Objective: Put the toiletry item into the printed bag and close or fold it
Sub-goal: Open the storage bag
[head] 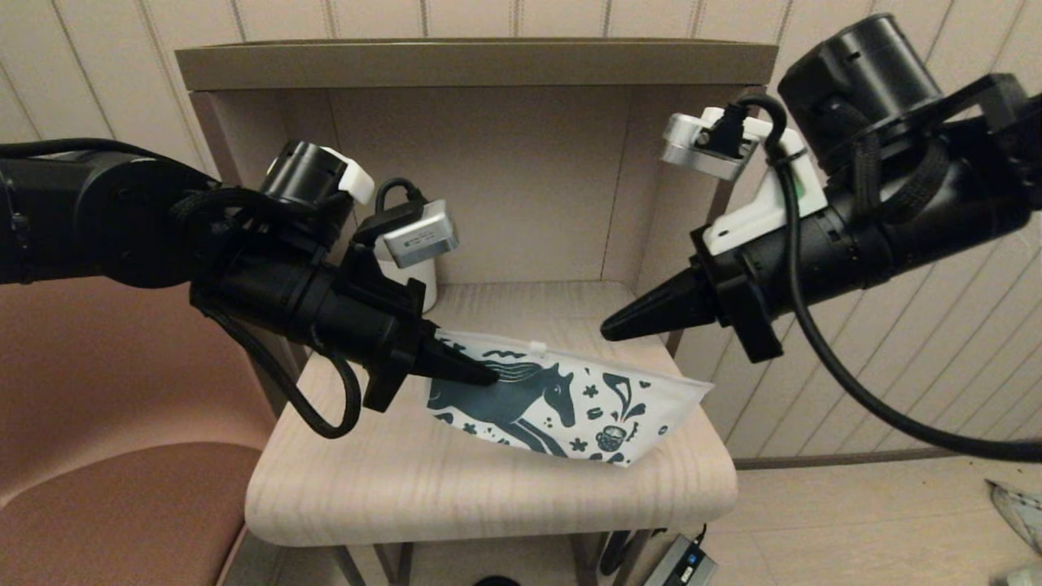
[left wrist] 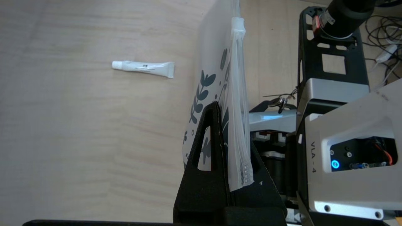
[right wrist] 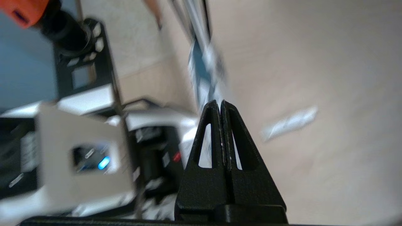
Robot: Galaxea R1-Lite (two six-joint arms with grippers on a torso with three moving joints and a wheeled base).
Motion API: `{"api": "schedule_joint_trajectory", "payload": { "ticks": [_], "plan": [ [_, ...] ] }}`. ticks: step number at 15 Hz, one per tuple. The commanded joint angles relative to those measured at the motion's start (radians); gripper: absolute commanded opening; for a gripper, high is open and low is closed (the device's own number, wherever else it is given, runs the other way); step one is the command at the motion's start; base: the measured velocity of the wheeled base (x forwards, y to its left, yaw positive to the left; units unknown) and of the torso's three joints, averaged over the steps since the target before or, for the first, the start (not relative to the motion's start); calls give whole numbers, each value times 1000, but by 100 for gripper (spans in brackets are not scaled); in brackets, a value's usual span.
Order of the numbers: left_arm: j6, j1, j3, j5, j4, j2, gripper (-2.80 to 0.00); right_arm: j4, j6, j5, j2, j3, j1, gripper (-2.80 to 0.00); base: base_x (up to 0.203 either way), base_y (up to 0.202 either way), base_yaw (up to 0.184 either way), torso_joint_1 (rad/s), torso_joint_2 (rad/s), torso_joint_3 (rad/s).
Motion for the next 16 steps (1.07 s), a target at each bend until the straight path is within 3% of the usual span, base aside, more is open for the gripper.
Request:
{"api": "schedule_joint_trajectory", "payload": {
  "ticks": [1,8,9,16],
  "plan": [
    [5,0,0,-4,1,7,-280,-31,-3,6,43,-6,22,-280,0,0,0,0,0,0],
    [3,0,-3,-4,-3,12,-280,-99,-5,13,60,-8,36,-280,0,0,0,0,0,0],
    [4,0,-3,-4,-1,12,-280,-101,-7,10,59,3,36,-9,0,0,0,0,0,0],
    [7,0,3,-3,1,12,-280,-104,-4,59,88,-9,84,0,0,0,0,0,0,0]
  ]
}}
